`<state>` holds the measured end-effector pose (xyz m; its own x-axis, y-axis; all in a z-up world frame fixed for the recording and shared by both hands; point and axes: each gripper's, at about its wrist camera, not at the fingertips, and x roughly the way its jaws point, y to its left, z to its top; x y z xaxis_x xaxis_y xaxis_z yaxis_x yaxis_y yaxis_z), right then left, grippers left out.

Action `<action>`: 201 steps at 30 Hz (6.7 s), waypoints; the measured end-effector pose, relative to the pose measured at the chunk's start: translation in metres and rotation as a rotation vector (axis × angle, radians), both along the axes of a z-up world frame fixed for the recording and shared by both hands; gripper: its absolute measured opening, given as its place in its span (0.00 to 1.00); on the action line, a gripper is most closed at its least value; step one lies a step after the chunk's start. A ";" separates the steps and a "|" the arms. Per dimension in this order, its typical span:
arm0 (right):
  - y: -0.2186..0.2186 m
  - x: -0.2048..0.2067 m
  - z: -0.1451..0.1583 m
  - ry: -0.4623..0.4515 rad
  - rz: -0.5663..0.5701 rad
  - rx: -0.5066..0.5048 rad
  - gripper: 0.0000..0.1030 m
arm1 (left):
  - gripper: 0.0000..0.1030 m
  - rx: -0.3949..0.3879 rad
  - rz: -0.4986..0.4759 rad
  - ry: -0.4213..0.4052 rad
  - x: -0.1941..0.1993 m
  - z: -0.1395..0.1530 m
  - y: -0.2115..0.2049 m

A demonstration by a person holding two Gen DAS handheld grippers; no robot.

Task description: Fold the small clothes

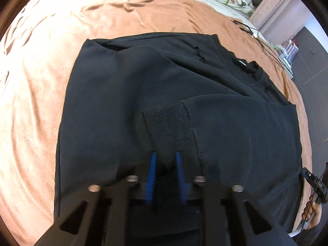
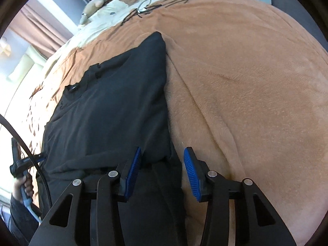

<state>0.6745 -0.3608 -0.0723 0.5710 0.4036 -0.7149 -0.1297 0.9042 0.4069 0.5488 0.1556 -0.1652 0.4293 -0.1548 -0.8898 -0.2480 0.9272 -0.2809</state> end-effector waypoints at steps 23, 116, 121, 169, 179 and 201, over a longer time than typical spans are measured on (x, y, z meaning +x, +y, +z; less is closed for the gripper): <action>0.039 -0.002 -0.007 -0.040 0.040 -0.260 0.39 | 0.05 0.041 -0.009 -0.075 -0.016 0.035 0.019; -0.016 -0.466 0.056 -0.556 0.038 -0.113 1.00 | 0.96 0.183 0.182 -0.527 -0.500 0.143 -0.022; -0.029 -0.482 0.042 -0.576 0.041 -0.043 1.00 | 0.96 0.162 0.180 -0.546 -0.514 0.134 -0.027; -0.022 -0.354 -0.009 -0.213 0.046 -0.091 0.67 | 0.43 -0.183 0.100 -0.227 -0.446 -0.022 -0.001; -0.018 -0.327 -0.023 -0.136 0.102 -0.005 0.58 | 0.21 -0.296 0.110 -0.193 -0.445 -0.033 0.004; -0.047 -0.332 -0.033 -0.162 0.074 0.216 0.40 | 0.11 -0.458 0.181 -0.287 -0.450 -0.034 0.016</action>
